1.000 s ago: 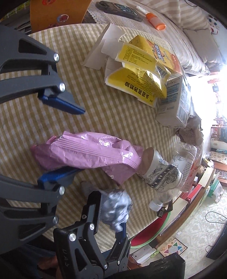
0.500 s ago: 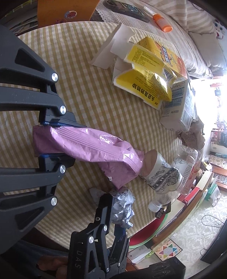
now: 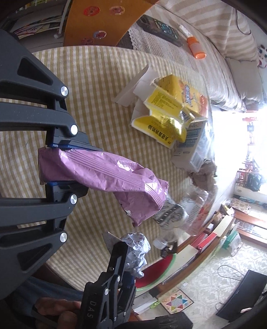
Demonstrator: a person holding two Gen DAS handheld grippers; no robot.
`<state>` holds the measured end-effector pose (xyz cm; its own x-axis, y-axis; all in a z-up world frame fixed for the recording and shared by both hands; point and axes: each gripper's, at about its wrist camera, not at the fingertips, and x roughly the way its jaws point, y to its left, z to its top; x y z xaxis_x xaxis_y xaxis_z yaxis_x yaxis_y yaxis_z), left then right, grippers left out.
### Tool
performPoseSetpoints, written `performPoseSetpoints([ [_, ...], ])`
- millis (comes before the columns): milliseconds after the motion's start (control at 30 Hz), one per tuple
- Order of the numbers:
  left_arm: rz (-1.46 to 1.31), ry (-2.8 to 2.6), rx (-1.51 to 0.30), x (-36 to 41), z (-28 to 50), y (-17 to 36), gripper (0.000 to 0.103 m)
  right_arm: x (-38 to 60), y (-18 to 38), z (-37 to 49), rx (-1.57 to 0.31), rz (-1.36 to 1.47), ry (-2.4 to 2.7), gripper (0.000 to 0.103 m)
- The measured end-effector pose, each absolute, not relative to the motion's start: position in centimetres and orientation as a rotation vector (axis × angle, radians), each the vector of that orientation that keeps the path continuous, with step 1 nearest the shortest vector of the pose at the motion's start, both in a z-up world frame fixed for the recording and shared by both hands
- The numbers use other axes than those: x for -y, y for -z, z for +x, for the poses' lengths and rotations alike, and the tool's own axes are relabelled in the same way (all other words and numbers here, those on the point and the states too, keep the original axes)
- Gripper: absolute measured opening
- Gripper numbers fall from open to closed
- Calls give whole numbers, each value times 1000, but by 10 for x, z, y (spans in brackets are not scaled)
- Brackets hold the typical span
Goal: Collect trash
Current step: 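Grasp the crumpled foil ball with the right tool while the left tool grasps the pink bag, then carry the foil ball and pink bag over the red bucket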
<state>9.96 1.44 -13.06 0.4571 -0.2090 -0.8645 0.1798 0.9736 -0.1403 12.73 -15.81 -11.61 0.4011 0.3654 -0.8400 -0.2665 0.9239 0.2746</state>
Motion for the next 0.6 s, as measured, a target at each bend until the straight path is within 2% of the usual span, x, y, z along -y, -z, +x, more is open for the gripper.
performPoseSetpoints([
  [333,-78,233,-979,1,108,89,18,190,87,130,-1019,153,-396,55],
  [600,-64,280,-937,40,125,70,18,250,69,143,-957,242,-307,55],
])
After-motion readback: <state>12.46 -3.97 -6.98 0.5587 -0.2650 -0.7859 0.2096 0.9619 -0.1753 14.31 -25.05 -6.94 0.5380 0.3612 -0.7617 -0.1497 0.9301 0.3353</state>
